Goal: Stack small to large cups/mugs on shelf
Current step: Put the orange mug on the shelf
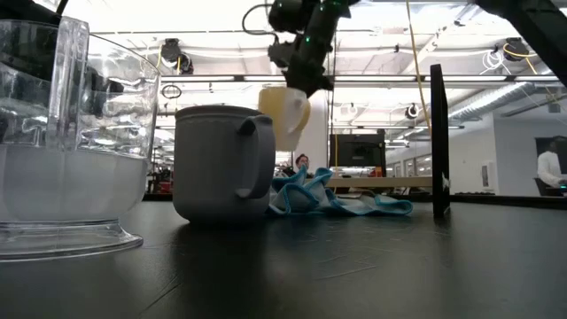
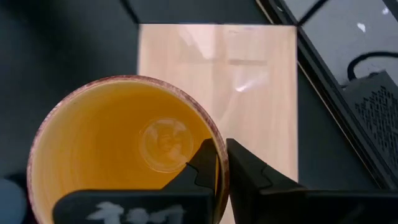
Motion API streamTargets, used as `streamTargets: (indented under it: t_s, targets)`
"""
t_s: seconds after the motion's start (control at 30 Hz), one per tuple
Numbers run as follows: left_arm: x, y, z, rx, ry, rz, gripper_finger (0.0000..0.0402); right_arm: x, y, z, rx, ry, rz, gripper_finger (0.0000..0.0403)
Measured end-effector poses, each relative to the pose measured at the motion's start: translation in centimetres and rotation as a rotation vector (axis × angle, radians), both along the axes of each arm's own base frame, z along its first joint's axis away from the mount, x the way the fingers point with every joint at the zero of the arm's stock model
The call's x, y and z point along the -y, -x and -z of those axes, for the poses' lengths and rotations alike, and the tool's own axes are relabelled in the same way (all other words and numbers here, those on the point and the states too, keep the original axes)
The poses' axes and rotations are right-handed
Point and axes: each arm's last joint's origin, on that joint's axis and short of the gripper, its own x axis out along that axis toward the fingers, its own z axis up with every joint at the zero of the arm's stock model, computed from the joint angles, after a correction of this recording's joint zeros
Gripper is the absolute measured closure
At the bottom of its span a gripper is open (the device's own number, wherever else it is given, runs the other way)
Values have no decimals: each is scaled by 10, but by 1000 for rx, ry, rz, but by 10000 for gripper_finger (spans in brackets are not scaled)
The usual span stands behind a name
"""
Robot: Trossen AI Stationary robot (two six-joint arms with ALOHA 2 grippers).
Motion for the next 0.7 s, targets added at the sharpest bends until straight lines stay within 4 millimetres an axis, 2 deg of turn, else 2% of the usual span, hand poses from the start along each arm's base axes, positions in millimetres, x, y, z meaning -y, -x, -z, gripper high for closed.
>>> streamTargets:
  t_s: [0.17, 0.4, 0.57, 0.7]
  targets:
    - [0, 0, 0, 0, 0, 0, 371, 19, -3, 10, 36, -42, 43, 395]
    - [0, 0, 0, 0, 0, 0, 371, 41, 0, 6, 126, -32, 132, 394]
    - [0, 0, 0, 0, 0, 0, 371, 47, 5, 9, 96, -52, 159, 394]
    - [0, 0, 0, 0, 0, 0, 371, 47, 3, 20, 52, -76, 175, 394]
